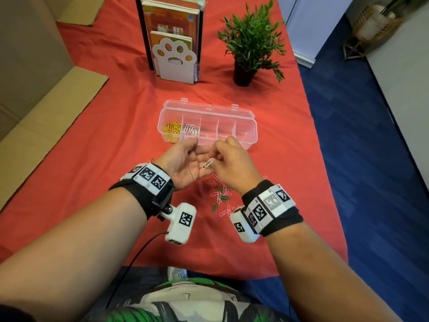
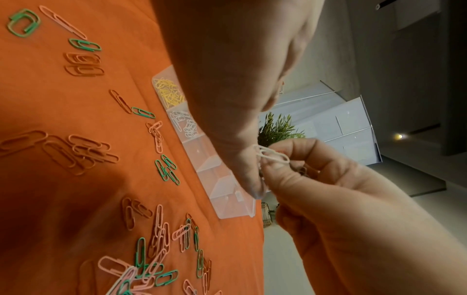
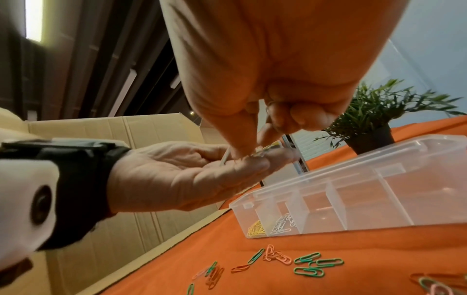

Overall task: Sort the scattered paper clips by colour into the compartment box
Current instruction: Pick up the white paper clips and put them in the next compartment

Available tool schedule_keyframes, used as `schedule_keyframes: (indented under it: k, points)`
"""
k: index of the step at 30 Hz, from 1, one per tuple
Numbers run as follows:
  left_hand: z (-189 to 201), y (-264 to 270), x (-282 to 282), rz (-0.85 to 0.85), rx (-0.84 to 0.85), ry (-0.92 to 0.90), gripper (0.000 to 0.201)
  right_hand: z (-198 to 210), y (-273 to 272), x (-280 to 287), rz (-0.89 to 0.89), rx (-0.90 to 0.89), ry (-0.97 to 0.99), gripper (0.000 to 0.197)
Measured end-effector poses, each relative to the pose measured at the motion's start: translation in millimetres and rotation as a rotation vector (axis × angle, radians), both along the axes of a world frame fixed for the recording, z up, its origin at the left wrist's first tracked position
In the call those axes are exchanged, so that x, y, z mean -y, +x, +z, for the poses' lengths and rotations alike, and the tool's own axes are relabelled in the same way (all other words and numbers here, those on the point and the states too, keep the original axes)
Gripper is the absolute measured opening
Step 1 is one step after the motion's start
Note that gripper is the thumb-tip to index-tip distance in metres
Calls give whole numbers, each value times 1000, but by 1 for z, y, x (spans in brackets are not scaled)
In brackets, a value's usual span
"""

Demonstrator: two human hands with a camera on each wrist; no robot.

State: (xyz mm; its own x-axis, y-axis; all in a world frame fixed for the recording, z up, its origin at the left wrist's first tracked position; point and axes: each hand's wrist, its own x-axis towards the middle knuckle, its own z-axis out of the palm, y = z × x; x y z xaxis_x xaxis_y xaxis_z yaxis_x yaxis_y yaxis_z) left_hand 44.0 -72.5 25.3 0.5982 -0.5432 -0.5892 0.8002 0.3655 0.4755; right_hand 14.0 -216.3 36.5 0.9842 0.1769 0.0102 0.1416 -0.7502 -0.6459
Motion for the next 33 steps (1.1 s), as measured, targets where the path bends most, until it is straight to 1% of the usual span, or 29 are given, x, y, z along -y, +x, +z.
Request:
schedule_keyframes:
  k: [2, 4, 5, 6, 9, 10, 11, 14, 15, 16, 17, 18, 19, 22, 24, 25, 28, 30, 32, 33]
  points:
    - [2, -2, 4, 23, -28, 42, 48, 0, 0, 1, -59, -53, 72, 6]
    - [1, -6, 9, 60, -76, 73, 39, -1, 0, 3, -120, -128, 149, 8]
    - [0, -8, 10, 74, -99, 81, 35, 0, 0, 3, -151, -160, 221, 8]
    - [-1, -9, 11, 78, -117, 88, 33, 2, -1, 3, -184, -193, 303, 8]
    - [-6, -11, 10, 55, -133, 101, 37, 8, -4, 7, -255, -271, 534, 11]
    - [-7, -12, 9, 44, -125, 119, 36, 8, -4, 9, -275, -271, 551, 11]
    - [-7, -12, 8, 34, -117, 137, 34, 7, -4, 11, -297, -253, 532, 11]
    - [-9, -11, 6, 46, -90, 262, 21, 1, -2, 21, -342, -189, 350, 12]
    - [-10, -11, 5, 58, -79, 321, 20, 0, -2, 23, -312, -208, 227, 15]
    - [-11, -10, 3, 58, -66, 378, 21, -2, -2, 25, -254, -256, 78, 21]
    - [-11, -8, 2, 54, -55, 414, 21, -4, -2, 26, -208, -322, -27, 26]
    - [-10, -6, 0, 53, -50, 427, 21, -8, -1, 26, -213, -395, -33, 30]
    - [-8, -2, -1, 63, -50, 419, 19, -9, -2, 25, -256, -457, 39, 30]
    - [6, 17, -5, 133, 4, 401, 16, -12, -3, 21, -438, -550, 383, 25]
    - [17, 34, -7, 194, 52, 403, 18, -12, -1, 22, -508, -584, 578, 24]
    - [22, 42, -8, 225, 64, 404, 20, -11, 0, 23, -534, -582, 639, 24]
    - [26, 63, -11, 304, 78, 430, 16, -11, 4, 25, -582, -576, 743, 20]
    - [22, 68, -13, 317, 101, 488, 16, -12, 6, 27, -599, -605, 814, 23]
    - [17, 66, -14, 337, 142, 536, 22, -14, 7, 28, -600, -650, 856, 29]
    - [17, 63, -13, 349, 157, 565, 29, -15, 8, 27, -590, -666, 861, 32]
